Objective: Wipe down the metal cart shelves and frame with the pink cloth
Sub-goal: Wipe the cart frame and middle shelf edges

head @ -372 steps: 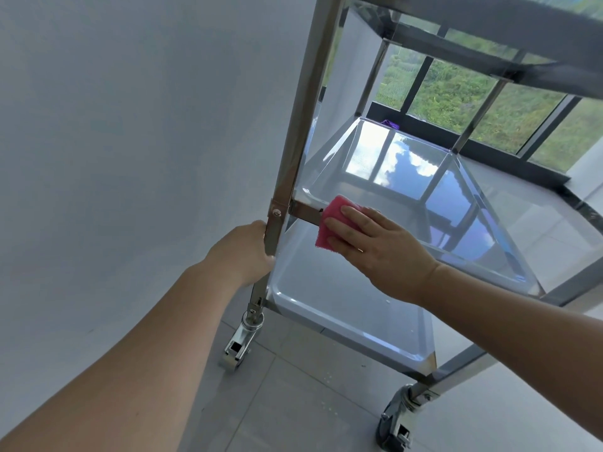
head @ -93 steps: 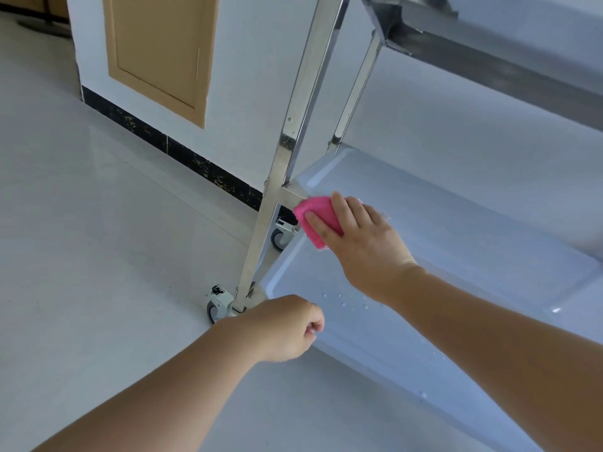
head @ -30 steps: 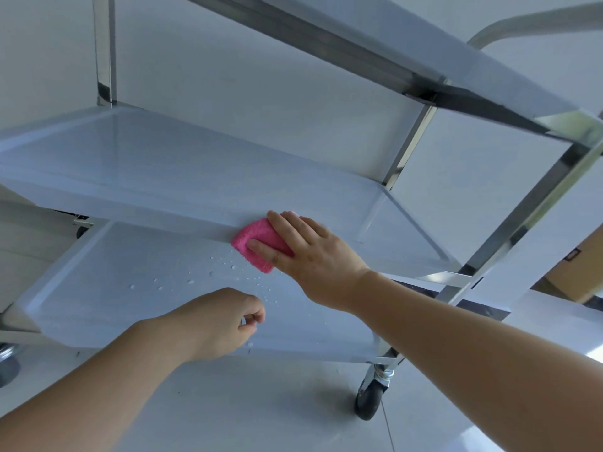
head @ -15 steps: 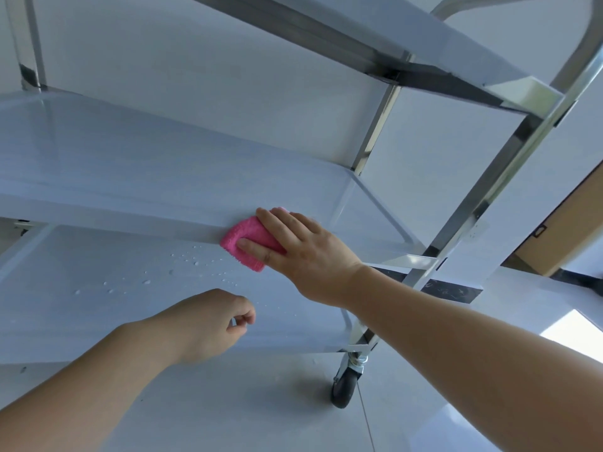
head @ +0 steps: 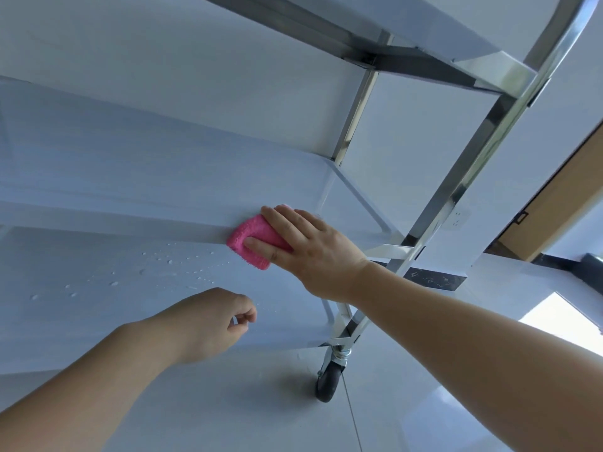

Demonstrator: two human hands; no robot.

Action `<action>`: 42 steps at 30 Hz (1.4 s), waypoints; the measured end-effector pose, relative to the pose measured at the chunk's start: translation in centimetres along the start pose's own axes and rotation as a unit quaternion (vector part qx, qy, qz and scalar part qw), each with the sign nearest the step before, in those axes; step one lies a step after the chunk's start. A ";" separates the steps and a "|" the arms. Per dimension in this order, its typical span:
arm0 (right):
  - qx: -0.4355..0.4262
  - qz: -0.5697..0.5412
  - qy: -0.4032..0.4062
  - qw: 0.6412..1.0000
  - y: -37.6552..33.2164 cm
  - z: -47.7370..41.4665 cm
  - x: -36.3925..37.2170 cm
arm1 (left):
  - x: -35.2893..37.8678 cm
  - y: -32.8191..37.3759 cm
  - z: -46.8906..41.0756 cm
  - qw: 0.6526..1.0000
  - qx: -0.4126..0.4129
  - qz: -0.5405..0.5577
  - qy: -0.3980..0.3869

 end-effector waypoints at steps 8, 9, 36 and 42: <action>0.005 0.016 0.005 1.000 1.6 2.9 1.2 | 1.5 1.5 -2.0 1.000 0.002 0.012 -0.011; 0.008 0.020 0.006 1.000 1.9 3.4 1.4 | 1.6 1.8 -2.4 1.000 0.004 0.011 -0.013; 0.078 0.068 -0.054 0.993 7.7 15.8 5.3 | 5.0 6.5 -7.1 0.997 0.026 0.070 -0.037; 0.081 0.039 -0.058 0.994 7.9 16.2 5.2 | 3.7 6.8 -6.2 0.997 0.026 0.070 -0.025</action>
Point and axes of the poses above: each hand's wrist, its own z-axis away from the middle knuckle, its own x-axis out of the palm, y = z × x, the point moved 7 cm from there along -z, towards the middle knuckle, and after that the axes turned 8 degrees about z, right-handed, at the moved point
